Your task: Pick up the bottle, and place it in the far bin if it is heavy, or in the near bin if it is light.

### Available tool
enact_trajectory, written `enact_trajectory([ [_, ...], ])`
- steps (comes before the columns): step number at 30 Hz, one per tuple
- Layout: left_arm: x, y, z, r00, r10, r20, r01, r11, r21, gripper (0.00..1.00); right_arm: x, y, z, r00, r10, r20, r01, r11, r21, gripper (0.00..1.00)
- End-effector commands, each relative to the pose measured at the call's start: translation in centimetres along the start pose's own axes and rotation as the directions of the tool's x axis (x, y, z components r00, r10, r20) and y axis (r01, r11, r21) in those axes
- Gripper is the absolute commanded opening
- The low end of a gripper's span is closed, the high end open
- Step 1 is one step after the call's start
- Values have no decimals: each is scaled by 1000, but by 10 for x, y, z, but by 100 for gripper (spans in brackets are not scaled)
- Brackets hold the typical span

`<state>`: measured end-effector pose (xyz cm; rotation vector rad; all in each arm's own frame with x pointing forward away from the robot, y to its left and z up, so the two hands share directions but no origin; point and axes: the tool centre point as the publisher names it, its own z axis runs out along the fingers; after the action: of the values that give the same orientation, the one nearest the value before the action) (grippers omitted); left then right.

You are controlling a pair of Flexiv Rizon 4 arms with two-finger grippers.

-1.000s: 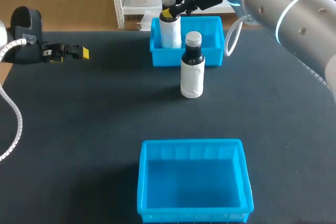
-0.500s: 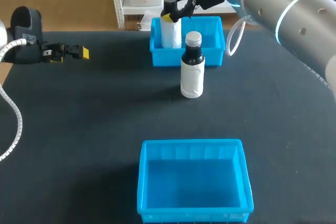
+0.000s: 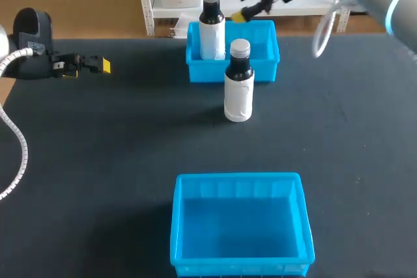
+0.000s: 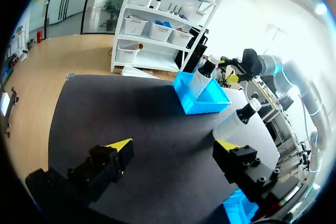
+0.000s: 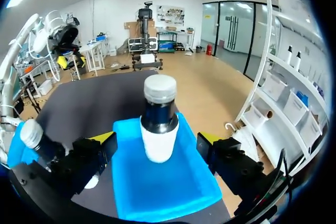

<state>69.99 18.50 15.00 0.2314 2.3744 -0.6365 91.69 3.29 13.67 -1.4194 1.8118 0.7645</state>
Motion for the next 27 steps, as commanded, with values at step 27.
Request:
enact_trajectory([
  [27, 0, 0, 0, 1000, 0, 0, 0, 1000, 0, 100, 66, 138, -140, 999, 14, 29, -13, 1000, -15, 100],
])
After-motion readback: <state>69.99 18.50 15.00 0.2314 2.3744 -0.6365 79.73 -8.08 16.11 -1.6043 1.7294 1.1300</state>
